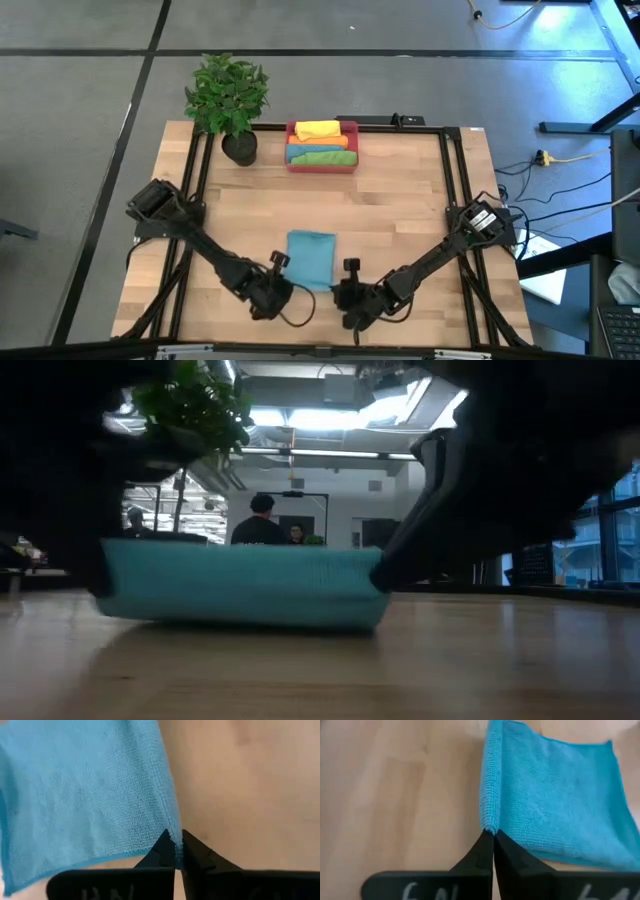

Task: Roll microfiber towels into tight, uniform cylinder then place into a basket
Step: Roll the blue towel

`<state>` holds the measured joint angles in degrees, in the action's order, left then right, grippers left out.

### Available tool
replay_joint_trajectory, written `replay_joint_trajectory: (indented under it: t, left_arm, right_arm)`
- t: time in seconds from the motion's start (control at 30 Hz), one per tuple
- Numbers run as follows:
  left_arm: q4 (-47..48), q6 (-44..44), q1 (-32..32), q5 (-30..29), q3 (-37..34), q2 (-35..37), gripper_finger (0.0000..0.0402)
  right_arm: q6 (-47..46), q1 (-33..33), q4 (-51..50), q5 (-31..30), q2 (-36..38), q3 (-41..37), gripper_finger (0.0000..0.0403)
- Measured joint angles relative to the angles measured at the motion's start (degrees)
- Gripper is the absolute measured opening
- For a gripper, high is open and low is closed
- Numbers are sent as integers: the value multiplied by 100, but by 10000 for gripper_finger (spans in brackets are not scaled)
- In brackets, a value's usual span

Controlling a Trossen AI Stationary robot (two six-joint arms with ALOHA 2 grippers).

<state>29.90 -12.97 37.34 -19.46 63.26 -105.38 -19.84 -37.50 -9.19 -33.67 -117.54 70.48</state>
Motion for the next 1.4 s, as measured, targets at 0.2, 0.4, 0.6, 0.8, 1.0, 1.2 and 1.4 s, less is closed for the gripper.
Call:
replay_joint_trajectory:
  t: [0.2,0.4,0.6,0.8,1.0,1.2,1.4]
  left_arm:
    - [-29,-330,227,255,7,229,0]
    - [-154,-316,163,774,5,516,0]
    - [-709,-106,-13,1171,-391,802,0]
    - [-2759,-459,-98,1544,-1912,1516,0]
    - [-3560,-1048,-255,1797,-2970,2201,0]
    - [-3733,-1220,-778,1990,-3453,2234,0]
    - [-3745,-1034,-1165,2218,-3481,2048,3]
  right_arm:
    - [-666,25,267,543,22,37,2]
    - [-1155,233,772,1068,26,24,2]
    - [-1142,444,1385,1646,26,0,1]
    - [-1147,578,2962,1945,26,-609,0]
    - [-1824,879,4200,2010,26,-1441,0]
    - [-2190,1186,4393,1956,36,-1795,0]
    - [-2191,1306,4129,1982,17,-1799,0]
